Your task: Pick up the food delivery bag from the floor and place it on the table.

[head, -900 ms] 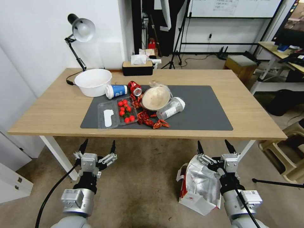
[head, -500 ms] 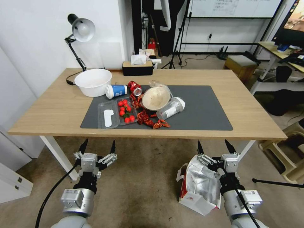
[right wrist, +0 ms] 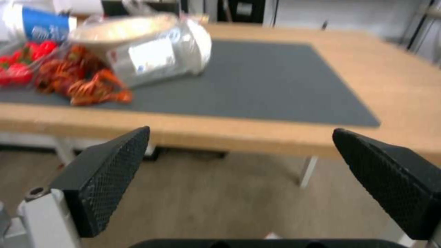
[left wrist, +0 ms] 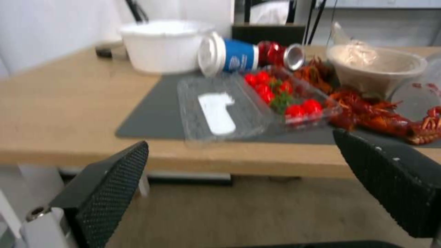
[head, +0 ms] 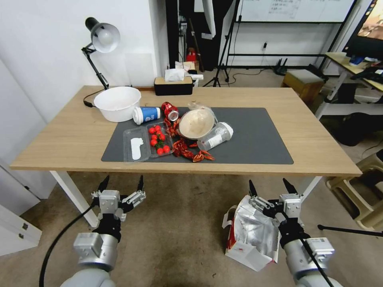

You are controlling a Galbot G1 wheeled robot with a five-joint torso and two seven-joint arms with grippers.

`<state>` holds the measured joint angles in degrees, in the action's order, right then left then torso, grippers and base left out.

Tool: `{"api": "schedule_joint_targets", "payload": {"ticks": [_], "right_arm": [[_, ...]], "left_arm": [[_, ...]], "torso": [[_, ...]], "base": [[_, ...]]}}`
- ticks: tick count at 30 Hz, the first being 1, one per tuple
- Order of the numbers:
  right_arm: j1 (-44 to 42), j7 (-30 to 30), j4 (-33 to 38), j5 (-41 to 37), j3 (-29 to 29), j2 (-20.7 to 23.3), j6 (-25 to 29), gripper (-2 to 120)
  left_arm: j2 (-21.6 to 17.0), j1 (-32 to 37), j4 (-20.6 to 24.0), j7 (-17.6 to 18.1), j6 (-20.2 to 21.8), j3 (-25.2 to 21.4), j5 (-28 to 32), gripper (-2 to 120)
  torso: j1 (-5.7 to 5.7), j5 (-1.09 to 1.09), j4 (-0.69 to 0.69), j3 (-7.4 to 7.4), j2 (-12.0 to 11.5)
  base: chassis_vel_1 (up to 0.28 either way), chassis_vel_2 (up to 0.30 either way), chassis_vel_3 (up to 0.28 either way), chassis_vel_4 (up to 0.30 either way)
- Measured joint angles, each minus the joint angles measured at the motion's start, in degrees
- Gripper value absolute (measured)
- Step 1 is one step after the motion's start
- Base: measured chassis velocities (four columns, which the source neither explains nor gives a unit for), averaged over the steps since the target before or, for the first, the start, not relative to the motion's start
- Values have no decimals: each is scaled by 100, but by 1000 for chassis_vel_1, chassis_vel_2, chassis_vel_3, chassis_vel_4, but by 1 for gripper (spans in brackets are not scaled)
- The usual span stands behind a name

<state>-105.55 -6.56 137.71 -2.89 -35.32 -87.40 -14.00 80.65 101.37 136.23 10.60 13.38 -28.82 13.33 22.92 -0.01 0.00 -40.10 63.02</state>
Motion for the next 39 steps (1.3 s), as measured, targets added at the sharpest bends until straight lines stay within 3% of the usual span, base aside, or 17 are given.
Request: {"api": "schedule_joint_targets", "payload": {"ticks": [2, 3, 6, 9, 20, 39], "right_arm": [[-78, -214, 190, -93, -121, -49, -451, 100], [-78, -214, 190, -93, -121, -49, -451, 100], [-112, -394, 298, -218, -220, -88, -750, 100], [-112, -403, 299, -229, -228, -93, -757, 100], [-96, -395, 286, -229, -225, -98, -730, 100], [-88, -384, 260, -198, -210, -101, -698, 100]], "left_arm": [[-169, -61, 144, 343, 434, 93, 428, 100], [-169, -61, 144, 343, 434, 93, 428, 100], [-417, -132, 364, 856, 1033, 220, 1069, 100], [-462, -131, 430, 1002, 1107, 246, 1235, 100], [-447, -108, 454, 1049, 1081, 250, 1294, 100], [-440, -52, 433, 1035, 653, 226, 1471, 100]], "torso": [[0, 0, 0, 0, 0], [0, 0, 0, 0, 0], [0, 1, -1, 0, 0], [0, 1, 0, 0, 0], [0, 1, 1, 0, 0], [0, 1, 0, 0, 0]], "base": [[0, 0, 0, 0], [0, 0, 0, 0], [0, 0, 0, 0], [0, 0, 0, 0], [0, 0, 0, 0], [0, 0, 0, 0]]}}
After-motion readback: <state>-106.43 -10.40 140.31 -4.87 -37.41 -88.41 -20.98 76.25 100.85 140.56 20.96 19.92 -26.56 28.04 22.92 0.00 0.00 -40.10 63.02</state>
